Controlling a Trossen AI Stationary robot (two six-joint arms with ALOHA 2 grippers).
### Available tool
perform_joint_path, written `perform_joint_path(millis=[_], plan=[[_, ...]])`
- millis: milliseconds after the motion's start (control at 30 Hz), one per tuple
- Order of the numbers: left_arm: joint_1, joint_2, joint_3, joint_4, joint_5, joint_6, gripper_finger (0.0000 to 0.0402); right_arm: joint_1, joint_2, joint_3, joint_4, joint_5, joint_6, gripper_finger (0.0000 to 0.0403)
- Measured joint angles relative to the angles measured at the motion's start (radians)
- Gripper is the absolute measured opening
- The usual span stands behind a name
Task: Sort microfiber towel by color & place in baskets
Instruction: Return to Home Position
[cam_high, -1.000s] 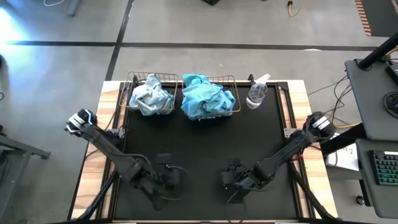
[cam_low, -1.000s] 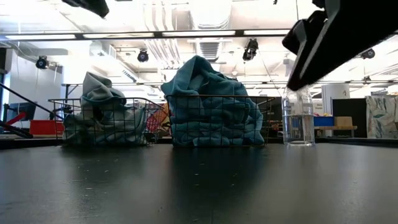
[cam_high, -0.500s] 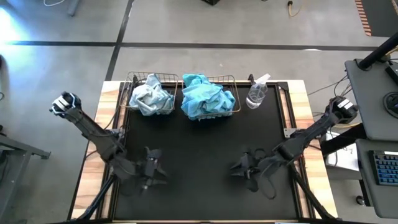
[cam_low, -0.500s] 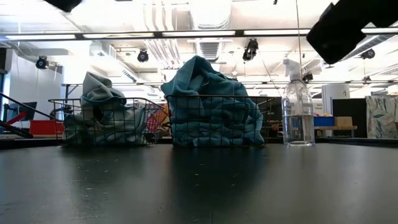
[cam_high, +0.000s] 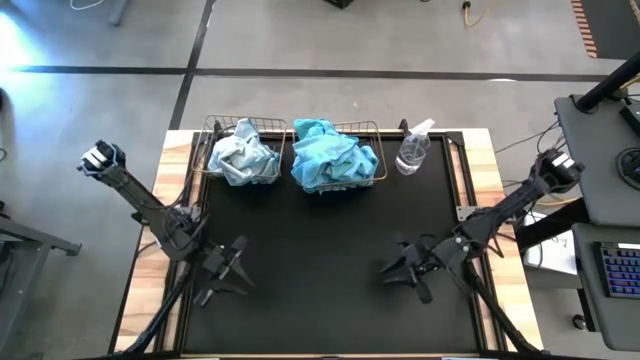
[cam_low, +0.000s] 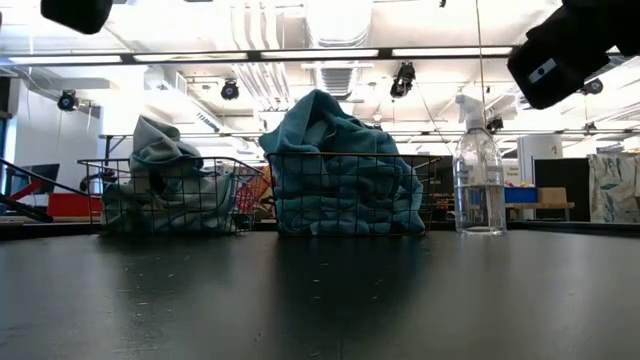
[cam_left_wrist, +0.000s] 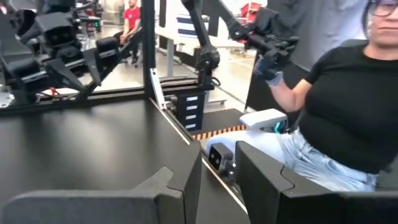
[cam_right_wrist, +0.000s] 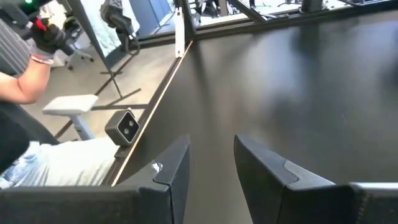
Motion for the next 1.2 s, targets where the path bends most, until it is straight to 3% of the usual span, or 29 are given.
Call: perform_joint_path(millis=[133, 367, 633, 933, 1200], plan=[[0.0, -0.027, -0.062, 0.063, 0.005, -0.001, 0.0084, -0.002, -0.023, -0.056, 0.068, 0.0, -0.009, 0.0118], [0.0, -0.034, -0.214, 0.347, 0.073, 0.019, 0.0084, -0.002, -0.03, -0.227, 0.339, 0.0, 0.007, 0.0118], [0.0, -0.037, -0.246, 0.371, 0.076, 0.02, 0.0084, -0.002, -0.03, -0.376, 0.581, 0.0, -0.017, 0.0118], [0.0, -0.038, -0.248, 0.373, 0.076, 0.02, 0.0084, -0.003, -0.075, -0.384, 0.594, -0.001, -0.067, 0.0118], [0.0, -0.037, -0.248, 0.372, 0.077, 0.02, 0.0084, -0.002, -0.261, -0.385, 0.582, -0.009, -0.148, 0.0118]])
